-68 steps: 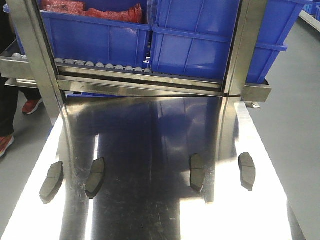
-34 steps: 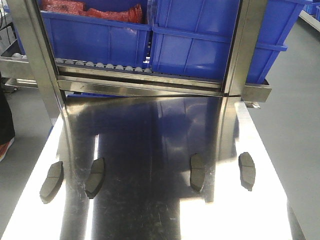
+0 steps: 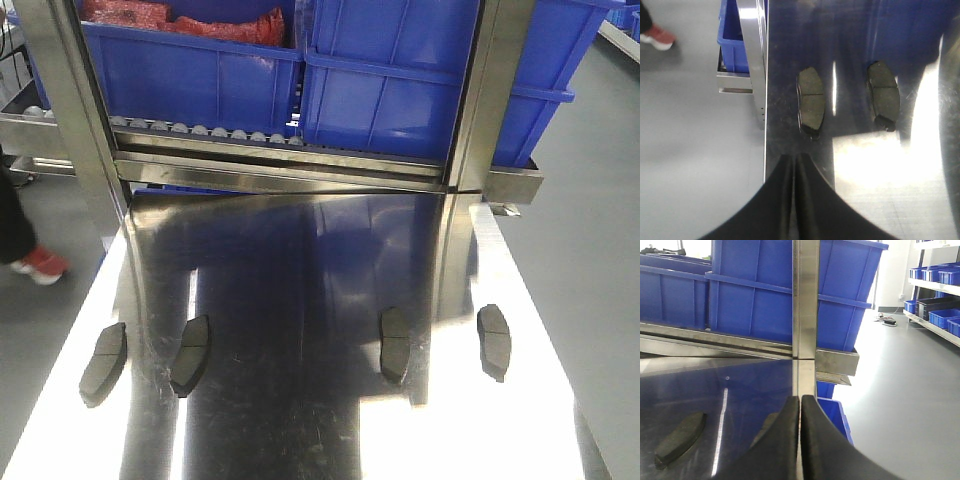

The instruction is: Move and align brake pads A on conveyor

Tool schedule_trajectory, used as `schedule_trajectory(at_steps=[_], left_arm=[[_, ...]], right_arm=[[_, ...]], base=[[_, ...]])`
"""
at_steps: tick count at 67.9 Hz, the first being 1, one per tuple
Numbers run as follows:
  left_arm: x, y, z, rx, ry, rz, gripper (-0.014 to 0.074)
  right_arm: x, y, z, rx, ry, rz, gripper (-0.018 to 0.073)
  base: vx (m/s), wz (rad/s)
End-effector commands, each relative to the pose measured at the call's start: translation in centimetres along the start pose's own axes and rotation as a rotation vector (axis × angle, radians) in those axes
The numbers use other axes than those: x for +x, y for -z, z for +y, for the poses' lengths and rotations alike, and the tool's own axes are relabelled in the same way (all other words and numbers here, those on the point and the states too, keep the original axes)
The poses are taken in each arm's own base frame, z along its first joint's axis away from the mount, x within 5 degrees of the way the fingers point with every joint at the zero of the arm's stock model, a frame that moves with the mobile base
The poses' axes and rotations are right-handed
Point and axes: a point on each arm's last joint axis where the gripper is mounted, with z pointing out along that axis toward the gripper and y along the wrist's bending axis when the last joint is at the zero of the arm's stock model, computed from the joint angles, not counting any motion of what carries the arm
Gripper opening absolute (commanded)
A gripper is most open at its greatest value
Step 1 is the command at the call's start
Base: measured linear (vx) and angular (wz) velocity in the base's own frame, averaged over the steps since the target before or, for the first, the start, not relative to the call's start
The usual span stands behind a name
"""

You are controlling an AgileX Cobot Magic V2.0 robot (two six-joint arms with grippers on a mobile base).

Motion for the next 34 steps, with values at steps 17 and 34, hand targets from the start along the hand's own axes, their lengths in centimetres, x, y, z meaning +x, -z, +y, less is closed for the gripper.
schedule_trajectory(at_steps=[17,34], left_arm=[[-1.29,0.53,-0.22,0.018,0.004,-0.061,0.0325],[-1.52,0.55,-0.24,0.019,-0.012,-0.086,0.0461]], right_arm=[[-0.33,0.07,-0.01,0.004,0.015,-0.073,-0.0012],[-0.33,0.07,-0.01,0.004,0.015,-0.073,-0.0012]], base=[[0.0,0.0],[0.0,0.0]])
